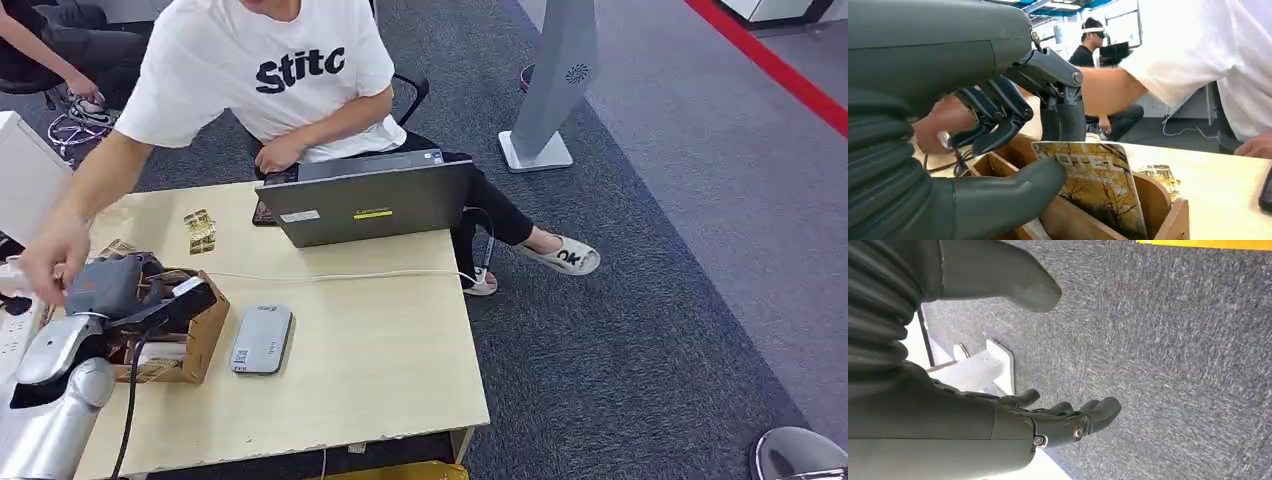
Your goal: Pass the card to the sensor for recognition and then transmit it.
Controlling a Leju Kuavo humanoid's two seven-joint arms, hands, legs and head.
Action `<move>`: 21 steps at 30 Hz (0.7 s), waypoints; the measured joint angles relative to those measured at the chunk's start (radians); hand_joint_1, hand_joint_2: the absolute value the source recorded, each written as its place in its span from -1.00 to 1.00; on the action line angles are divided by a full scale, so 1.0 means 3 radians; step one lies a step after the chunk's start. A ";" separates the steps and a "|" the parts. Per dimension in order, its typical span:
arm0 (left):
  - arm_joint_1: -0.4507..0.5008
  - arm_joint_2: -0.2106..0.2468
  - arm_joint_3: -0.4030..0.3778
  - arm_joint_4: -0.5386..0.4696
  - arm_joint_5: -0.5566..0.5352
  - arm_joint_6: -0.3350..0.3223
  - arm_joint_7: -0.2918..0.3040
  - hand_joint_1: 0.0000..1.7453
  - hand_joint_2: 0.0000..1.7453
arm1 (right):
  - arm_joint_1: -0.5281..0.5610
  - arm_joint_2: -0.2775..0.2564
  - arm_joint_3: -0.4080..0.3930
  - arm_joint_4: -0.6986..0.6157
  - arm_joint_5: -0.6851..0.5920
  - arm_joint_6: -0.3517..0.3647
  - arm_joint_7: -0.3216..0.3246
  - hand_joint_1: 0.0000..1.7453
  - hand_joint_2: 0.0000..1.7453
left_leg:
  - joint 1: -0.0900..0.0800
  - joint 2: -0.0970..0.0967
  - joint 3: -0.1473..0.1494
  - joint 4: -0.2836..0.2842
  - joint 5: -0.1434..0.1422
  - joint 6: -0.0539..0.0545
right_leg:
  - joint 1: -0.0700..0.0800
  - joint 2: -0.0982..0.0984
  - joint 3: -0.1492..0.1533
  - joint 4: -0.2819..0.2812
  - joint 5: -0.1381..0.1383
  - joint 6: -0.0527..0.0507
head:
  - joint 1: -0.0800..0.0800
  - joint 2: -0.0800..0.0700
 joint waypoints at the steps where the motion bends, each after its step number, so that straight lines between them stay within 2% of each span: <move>1: 0.0000 0.0003 0.0000 -0.0008 -0.0003 0.0000 0.0000 1.00 1.00 | 0.0000 0.0000 0.0000 0.0000 0.0011 0.0001 0.0000 -1.00 1.00 | 0.0000 0.0000 0.0000 0.0000 0.0000 0.0000 | 0.0000 0.0000 0.0000 0.0000 0.0000 0.0000 | 0.0000 0.0000; 14: -0.0184 0.0022 0.0060 -0.0240 -0.0005 0.0106 0.0033 1.00 1.00 | 0.0001 0.0000 0.0000 0.0000 0.0093 0.0004 0.0000 -1.00 1.00 | 0.0000 -0.0002 0.0001 0.0000 0.0001 -0.0001 | 0.0000 -0.0002 0.0001 0.0000 0.0001 0.0000 | -0.0001 0.0000; 21: -0.0667 0.0041 0.0248 -0.0331 0.0112 0.0102 0.0109 1.00 1.00 | 0.0002 0.0000 0.0000 0.0000 0.0156 0.0005 0.0004 -1.00 1.00 | 0.0001 -0.0003 0.0000 0.0000 0.0002 -0.0003 | 0.0001 -0.0002 0.0001 0.0002 0.0003 -0.0001 | -0.0001 0.0000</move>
